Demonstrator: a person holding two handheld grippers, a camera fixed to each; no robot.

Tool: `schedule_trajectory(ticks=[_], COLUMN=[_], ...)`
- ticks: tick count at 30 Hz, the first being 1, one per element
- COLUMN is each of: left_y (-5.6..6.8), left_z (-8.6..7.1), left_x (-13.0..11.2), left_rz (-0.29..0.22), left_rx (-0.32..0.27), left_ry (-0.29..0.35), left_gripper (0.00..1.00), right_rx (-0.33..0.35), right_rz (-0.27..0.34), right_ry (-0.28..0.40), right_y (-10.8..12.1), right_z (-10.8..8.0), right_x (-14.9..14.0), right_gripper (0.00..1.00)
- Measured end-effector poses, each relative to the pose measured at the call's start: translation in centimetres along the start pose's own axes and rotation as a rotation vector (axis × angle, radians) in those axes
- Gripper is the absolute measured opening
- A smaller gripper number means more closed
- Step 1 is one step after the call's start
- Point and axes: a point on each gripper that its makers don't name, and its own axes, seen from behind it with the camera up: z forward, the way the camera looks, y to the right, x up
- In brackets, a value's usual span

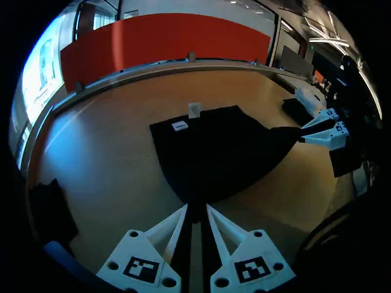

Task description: Fold towel

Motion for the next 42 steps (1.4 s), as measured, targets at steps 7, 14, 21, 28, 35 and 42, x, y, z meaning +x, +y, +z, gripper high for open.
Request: schedule_trajectory(ticks=[7,14,21,28,35,42], left_y=[0.8,1.5,2.0,2.3,2.5,2.0], left_z=[-2.3,-4.3,-5.5,-6.1,-6.0,-5.2], left_x=[1.0,1.7,1.9,2.0,2.0,2.5], left_rz=[-0.016,-0.043,-0.047,-0.032,-0.031,-0.031], left_rx=[0.002,-0.009,-0.020,-0.024,-0.023,-0.013], left_ry=[0.010,0.020,0.024,0.023,0.025,0.029], left_gripper=[0.11,0.11,0.11,0.11,0.11,0.11], right_rx=[-0.003,0.001,0.000,0.005,0.004,-0.002], right_rz=[-0.006,-0.009,-0.011,-0.017,-0.018,-0.016], right_ry=[0.018,0.026,0.028,0.025,0.017,0.006], right_y=[-0.2,-0.6,-1.1,-1.6,-1.9,-1.4], right_z=[-1.9,-3.7,-5.3,-6.1,-6.0,-5.3], right_x=[1.6,2.3,2.7,2.7,2.4,2.5], right_gripper=[0.17,0.17,0.17,0.17,0.17,0.17])
